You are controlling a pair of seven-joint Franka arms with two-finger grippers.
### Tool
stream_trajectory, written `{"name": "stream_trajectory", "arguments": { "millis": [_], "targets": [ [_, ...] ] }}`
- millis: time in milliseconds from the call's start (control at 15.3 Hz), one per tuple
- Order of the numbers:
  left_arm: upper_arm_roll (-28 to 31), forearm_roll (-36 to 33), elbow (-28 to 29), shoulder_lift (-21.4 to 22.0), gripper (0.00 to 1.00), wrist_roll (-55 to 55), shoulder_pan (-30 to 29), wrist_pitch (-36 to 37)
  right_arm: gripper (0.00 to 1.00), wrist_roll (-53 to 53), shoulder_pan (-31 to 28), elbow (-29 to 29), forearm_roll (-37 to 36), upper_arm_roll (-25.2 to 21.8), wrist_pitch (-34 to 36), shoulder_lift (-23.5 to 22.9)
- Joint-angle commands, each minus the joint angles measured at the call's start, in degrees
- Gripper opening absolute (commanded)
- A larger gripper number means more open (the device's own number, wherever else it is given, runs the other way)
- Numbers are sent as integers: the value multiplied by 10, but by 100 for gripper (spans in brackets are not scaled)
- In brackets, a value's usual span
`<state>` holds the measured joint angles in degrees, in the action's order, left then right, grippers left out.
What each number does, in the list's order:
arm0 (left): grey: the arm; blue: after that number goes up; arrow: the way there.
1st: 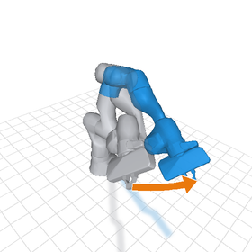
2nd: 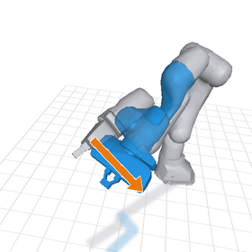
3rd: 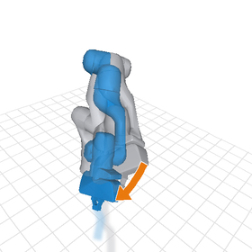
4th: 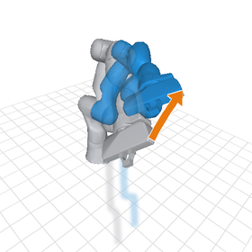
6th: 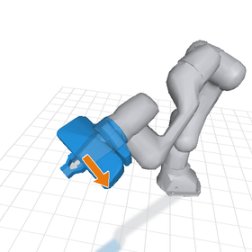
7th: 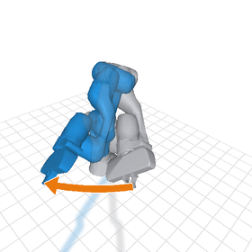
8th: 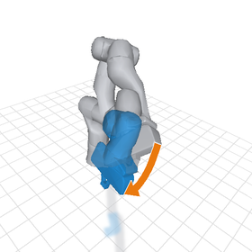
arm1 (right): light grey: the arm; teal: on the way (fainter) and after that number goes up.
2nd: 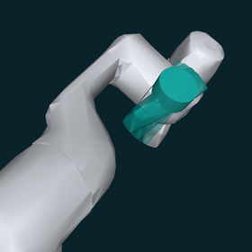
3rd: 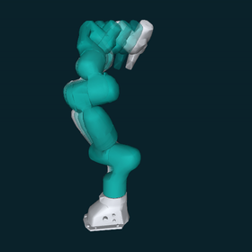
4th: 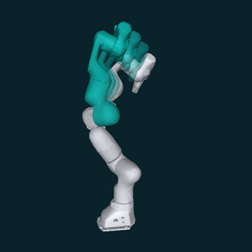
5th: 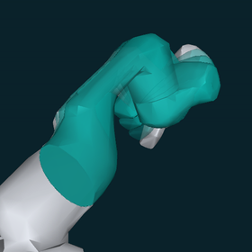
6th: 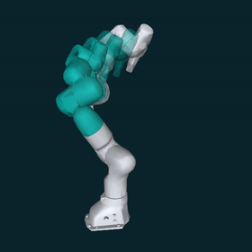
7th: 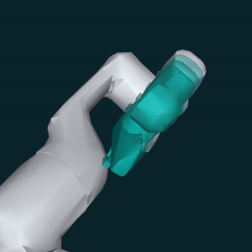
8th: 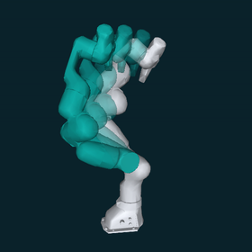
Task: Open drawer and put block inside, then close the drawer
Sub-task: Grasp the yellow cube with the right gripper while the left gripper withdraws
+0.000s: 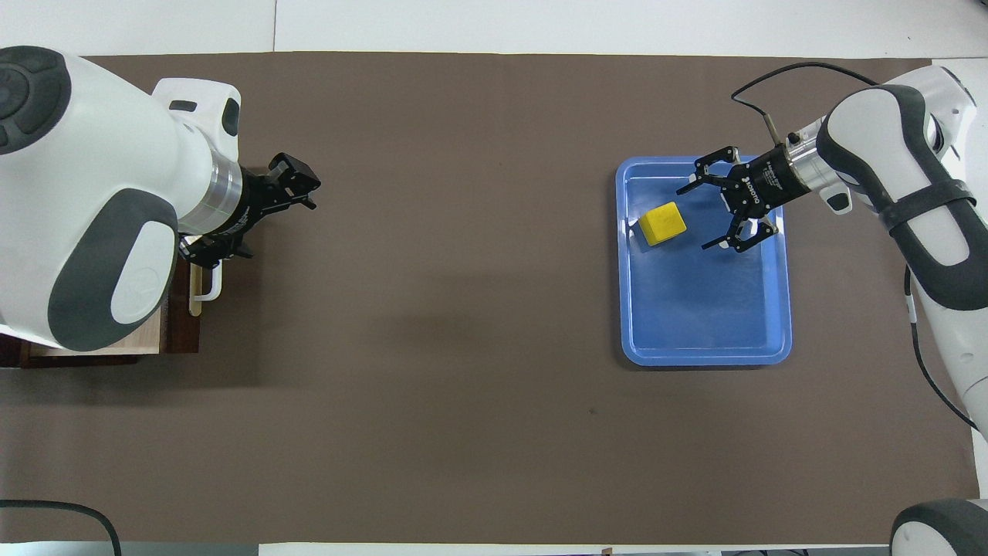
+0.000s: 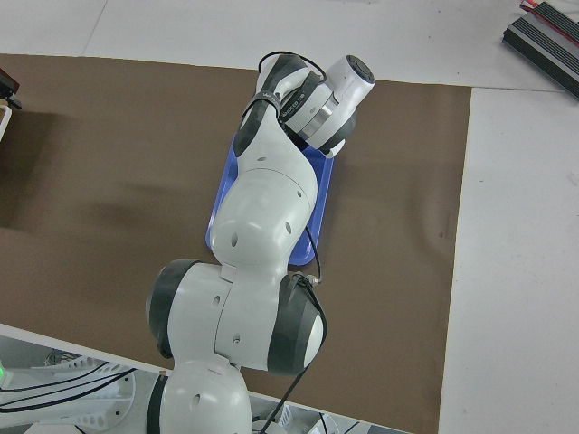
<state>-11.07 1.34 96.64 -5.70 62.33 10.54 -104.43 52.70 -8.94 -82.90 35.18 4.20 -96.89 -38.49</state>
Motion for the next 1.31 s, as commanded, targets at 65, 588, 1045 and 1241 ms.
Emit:
{"name": "stream_trajectory", "arguments": {
  "millis": [65, 588, 1045, 1241],
  "targets": [
    [7, 14, -1, -1, 100, 284, 36, -7, 100, 16, 10, 32, 23, 1, -1, -29],
    [7, 13, 57, 31, 100, 474, 77, -9, 100, 13, 24, 27, 30, 0, -14, -28],
    [7, 13, 64, 33, 100, 556, 70, -9, 100, -8, 24, 19, 6, 0, -13, -26],
    [7, 14, 78, 39, 100, 557, 70, -25, 90, -21, 24, 10, 1, -1, -13, -20]
  ]
}}
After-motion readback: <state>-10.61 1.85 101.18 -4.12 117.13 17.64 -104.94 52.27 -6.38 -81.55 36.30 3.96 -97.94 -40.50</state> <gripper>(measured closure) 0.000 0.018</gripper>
